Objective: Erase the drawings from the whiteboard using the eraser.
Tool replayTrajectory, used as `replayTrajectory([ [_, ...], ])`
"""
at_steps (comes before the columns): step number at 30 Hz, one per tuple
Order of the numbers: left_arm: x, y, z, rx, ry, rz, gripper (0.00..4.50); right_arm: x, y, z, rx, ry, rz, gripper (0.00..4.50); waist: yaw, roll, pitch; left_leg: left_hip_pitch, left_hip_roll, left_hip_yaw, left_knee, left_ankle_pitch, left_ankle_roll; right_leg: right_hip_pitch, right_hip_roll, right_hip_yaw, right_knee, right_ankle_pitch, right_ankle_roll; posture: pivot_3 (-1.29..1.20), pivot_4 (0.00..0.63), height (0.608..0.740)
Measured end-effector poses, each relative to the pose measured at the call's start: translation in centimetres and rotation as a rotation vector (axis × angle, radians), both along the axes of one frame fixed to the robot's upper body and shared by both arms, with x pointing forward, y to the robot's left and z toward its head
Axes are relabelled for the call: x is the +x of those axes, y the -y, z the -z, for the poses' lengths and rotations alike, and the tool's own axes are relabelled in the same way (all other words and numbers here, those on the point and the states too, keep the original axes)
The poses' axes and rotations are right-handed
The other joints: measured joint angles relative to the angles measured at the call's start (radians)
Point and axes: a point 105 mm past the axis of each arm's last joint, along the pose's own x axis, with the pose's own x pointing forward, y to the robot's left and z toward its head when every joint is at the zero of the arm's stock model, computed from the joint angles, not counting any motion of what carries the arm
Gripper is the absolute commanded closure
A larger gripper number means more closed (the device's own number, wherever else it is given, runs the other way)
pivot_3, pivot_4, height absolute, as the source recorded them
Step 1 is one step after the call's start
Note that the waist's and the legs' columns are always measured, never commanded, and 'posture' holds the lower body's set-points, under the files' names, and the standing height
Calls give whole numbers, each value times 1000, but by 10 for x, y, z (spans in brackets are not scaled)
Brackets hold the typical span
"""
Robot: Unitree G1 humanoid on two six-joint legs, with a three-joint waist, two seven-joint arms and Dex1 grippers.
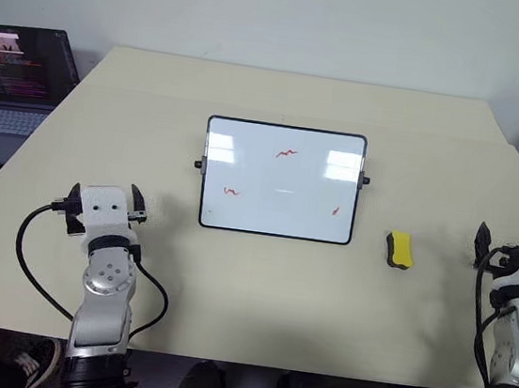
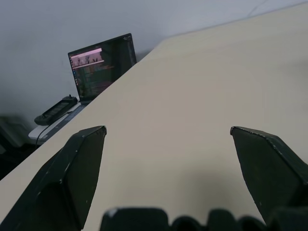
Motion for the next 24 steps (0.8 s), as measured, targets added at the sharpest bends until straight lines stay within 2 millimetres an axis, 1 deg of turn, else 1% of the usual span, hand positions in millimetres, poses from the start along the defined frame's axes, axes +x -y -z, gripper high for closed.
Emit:
replayTrajectory([
  [3,-1,-2,6,-20,-2,-29,0,0,-4,2,27,-28,-26,29,-2,0,0,0,0,0,0,0,0,1,0,0,0,0,0,0,150,740],
  [6,-1,0,14,-45,-5,-48,0,3,-2,3,32,-43,-8,29,-2,0,0,0,0,0,0,0,0,1,0,0,0,0,0,0,150,740],
  [8,-1,1,13,-45,6,-37,0,9,-6,-1,32,-37,-24,29,-2,0,0,0,0,0,0,0,0,0,0,0,0,0,0,0,150,740],
  [10,0,2,5,-35,28,5,0,14,-13,-6,33,-29,-56,29,-2,0,0,0,0,0,0,0,0,0,1,0,0,0,0,0,150,740],
  [14,-2,1,-16,-10,80,139,0,20,-30,-17,63,-9,-120,29,-2,0,0,1,1,0,0,0,0,0,1,-1,0,0,0,0,150,740],
  [17,-3,5,-38,29,109,281,0,21,-53,-21,121,-17,-211,29,-1,0,0,0,1,-1,0,0,0,0,0,-1,0,0,0,0,150,740],
  [19,-4,22,-58,43,136,452,0,17,-67,-23,154,-29,-264,29,0,0,0,0,0,-1,0,0,0,0,0,-1,0,0,0,0,150,740],
  [20,-4,30,-64,54,137,522,0,16,-71,-23,159,-40,-275,29,3,0,0,0,0,-1,0,0,0,0,0,-2,-1,0,0,0,150,740],
  [22,-1,54,-75,49,103,721,0,10,-77,-22,178,-79,-281,29,10,1,0,-1,0,-3,0,0,0,0,0,-3,0,0,0,0,150,740],
  [24,-1,86,-86,66,65,948,0,3,-88,-21,174,-112,-309,29,12,1,0,0,0,-3,1,0,0,0,0,-3,0,0,0,0,150,740],
])
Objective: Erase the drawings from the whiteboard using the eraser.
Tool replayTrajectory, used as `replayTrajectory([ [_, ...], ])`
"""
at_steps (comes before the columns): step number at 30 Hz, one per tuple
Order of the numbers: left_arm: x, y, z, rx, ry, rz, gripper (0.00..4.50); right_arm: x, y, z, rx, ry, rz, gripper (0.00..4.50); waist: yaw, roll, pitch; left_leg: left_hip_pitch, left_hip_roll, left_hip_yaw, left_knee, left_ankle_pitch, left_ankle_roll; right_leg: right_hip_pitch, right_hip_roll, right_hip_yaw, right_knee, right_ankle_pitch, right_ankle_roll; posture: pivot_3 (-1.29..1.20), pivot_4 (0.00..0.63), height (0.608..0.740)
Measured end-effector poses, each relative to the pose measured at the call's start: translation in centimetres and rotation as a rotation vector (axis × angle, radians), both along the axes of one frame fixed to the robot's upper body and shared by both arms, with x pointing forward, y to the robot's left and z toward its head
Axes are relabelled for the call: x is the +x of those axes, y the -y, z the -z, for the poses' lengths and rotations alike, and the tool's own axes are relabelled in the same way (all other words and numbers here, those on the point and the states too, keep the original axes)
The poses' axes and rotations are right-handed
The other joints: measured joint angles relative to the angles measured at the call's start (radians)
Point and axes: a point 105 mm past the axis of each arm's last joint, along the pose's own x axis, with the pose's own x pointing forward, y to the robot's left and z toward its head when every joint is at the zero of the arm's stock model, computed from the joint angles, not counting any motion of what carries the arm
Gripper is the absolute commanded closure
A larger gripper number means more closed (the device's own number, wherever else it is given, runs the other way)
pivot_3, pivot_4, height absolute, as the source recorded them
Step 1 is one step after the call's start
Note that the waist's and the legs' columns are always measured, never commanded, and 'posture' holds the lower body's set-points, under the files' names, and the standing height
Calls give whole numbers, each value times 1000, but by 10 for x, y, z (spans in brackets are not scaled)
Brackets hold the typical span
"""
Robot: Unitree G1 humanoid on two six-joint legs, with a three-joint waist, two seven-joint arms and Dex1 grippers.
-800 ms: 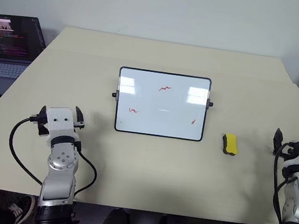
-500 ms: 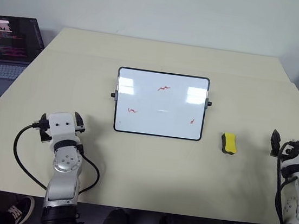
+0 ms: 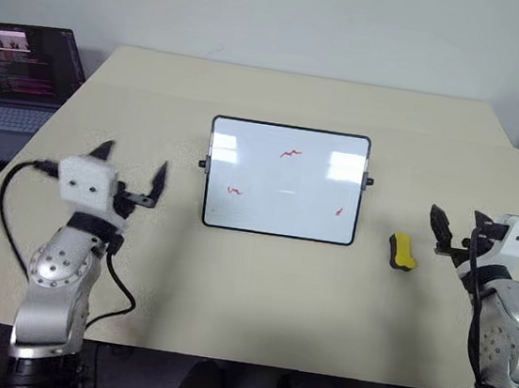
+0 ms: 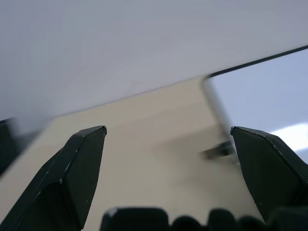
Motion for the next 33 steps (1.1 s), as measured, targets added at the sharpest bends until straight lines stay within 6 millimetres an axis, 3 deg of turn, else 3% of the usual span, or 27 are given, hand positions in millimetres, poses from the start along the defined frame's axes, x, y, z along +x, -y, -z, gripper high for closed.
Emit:
replayTrajectory([
  [2,-6,32,1,78,-56,226,0,-8,-9,4,19,-35,4,29,-5,0,0,0,0,0,-1,0,0,0,0,1,0,0,0,0,150,740],
  [5,-12,63,8,113,-138,440,0,-13,-14,16,40,-117,34,29,-15,1,0,0,0,1,0,0,0,-1,1,1,0,0,1,0,150,740],
  [9,-24,89,9,178,-196,661,0,-16,-20,22,28,-188,67,29,-22,1,0,0,0,1,-1,0,0,-1,2,2,0,-2,4,0,150,740],
  [16,-44,93,38,284,-354,882,0,-19,-47,23,34,-215,69,29,-24,3,1,-1,1,0,-1,0,0,-3,4,2,0,-3,3,0,150,740],
  [20,-44,89,47,312,-393,912,0,-19,-55,28,7,-234,76,29,-24,3,1,-1,1,0,-1,0,0,-3,3,2,0,-3,4,0,150,740],
  [33,-43,89,45,339,-389,922,0,0,-57,45,-15,-266,109,29,-24,3,1,-2,1,0,-1,0,1,-3,3,2,-1,-3,4,0,150,740],
])
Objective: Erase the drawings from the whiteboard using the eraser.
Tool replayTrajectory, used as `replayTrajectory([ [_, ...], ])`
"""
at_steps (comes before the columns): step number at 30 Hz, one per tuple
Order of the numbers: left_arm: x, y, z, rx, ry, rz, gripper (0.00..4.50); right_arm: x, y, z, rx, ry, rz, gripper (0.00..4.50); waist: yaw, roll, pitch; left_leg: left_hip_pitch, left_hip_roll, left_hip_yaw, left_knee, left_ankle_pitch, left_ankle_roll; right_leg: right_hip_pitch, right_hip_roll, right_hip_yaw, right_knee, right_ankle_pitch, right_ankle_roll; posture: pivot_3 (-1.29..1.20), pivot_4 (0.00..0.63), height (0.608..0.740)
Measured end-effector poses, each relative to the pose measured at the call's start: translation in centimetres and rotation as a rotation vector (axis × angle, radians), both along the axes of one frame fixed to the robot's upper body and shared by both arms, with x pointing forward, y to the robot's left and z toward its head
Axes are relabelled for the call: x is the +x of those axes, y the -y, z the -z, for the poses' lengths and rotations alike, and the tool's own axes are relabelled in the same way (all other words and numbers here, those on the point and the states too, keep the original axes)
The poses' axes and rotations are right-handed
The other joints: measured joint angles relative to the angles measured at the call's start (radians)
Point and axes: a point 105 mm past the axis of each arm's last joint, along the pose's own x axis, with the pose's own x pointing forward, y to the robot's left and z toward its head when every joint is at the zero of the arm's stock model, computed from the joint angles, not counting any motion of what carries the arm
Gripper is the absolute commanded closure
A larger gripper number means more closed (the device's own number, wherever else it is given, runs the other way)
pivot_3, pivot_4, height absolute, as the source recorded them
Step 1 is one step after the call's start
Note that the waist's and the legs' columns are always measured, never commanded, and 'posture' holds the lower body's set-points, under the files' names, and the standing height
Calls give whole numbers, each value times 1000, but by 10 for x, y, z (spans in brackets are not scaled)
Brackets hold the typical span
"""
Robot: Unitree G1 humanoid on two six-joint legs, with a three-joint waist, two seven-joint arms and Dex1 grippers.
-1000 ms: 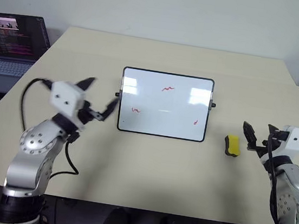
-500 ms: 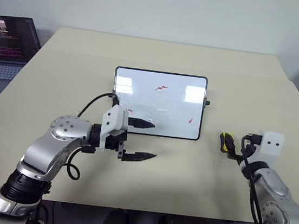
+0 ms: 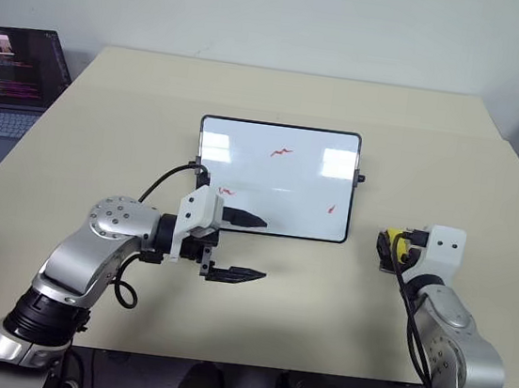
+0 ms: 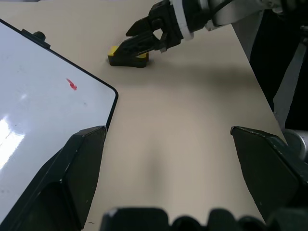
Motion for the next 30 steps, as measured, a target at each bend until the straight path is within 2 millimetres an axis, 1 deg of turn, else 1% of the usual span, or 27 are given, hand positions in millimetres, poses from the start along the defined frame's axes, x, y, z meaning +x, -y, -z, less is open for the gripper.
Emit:
replayTrajectory([
  [6,-3,-2,7,6,-10,-7,0,6,11,6,8,-25,20,29,0,0,0,0,0,0,0,0,0,0,0,0,0,0,0,0,150,740],
  [11,-3,-2,10,6,-6,-11,0,9,14,1,4,-17,8,29,1,0,0,0,0,0,0,0,0,0,0,0,0,0,0,0,150,740],
  [21,-4,-3,15,0,-15,-31,0,9,13,11,15,-62,-6,29,1,0,0,0,0,0,0,0,0,0,0,0,0,0,0,0,150,740],
  [22,-4,-3,15,0,-15,-31,0,9,13,11,15,-63,-6,191,1,0,0,0,0,-1,0,0,0,0,0,0,0,0,0,0,150,740],
  [30,-5,-3,16,-3,-21,-32,0,14,14,12,7,-71,-3,191,1,0,0,0,0,0,0,0,0,0,0,0,0,0,-1,0,150,740],
])
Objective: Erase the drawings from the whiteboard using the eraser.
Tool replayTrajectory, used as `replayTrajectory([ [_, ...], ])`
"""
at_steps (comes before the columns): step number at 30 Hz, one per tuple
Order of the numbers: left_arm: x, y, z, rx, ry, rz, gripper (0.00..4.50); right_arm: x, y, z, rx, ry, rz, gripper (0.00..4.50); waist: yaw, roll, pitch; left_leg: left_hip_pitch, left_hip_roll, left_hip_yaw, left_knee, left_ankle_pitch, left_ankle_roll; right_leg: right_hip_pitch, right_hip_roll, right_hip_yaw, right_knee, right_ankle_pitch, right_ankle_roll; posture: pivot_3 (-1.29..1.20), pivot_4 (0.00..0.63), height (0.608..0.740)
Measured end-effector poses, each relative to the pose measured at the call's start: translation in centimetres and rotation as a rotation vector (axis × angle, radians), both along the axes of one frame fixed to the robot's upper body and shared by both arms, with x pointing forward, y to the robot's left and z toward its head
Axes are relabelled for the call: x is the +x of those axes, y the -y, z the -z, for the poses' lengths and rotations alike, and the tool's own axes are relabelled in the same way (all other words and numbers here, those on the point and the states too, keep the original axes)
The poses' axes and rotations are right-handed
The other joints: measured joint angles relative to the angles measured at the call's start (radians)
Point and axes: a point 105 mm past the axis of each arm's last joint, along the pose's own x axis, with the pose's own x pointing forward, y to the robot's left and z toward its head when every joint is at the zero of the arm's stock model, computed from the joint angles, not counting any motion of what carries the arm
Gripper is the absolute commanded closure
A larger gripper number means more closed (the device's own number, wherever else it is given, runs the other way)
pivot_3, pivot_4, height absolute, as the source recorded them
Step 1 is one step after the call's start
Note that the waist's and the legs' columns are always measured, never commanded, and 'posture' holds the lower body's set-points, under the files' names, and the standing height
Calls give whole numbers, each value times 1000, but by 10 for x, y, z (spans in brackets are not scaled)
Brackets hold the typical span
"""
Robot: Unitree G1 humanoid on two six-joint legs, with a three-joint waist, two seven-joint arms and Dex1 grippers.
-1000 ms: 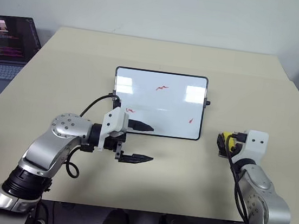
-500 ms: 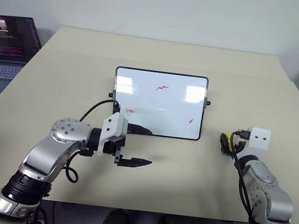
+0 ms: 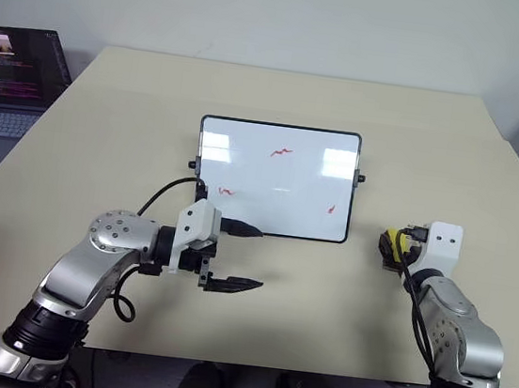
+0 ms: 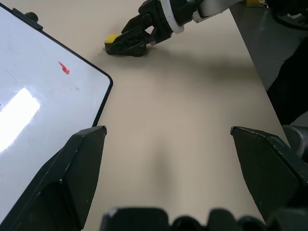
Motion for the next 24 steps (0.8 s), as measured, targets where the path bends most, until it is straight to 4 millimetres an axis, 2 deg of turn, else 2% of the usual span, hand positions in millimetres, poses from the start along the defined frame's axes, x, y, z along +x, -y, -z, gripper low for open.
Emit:
replayTrajectory([
  [9,-1,2,2,-15,-6,-14,0,-1,-2,2,5,1,-16,191,0,0,0,0,0,0,0,0,0,0,0,0,0,0,0,0,150,740],
  [19,-1,2,4,-15,-24,-28,0,-13,-8,9,9,76,-11,191,1,0,0,0,0,-1,0,0,0,0,0,0,0,0,0,0,150,740],
  [24,-1,4,5,-17,-29,-26,0,-11,-9,5,-20,122,8,191,2,0,0,0,0,-2,0,0,0,0,0,0,0,0,0,0,150,740],
])
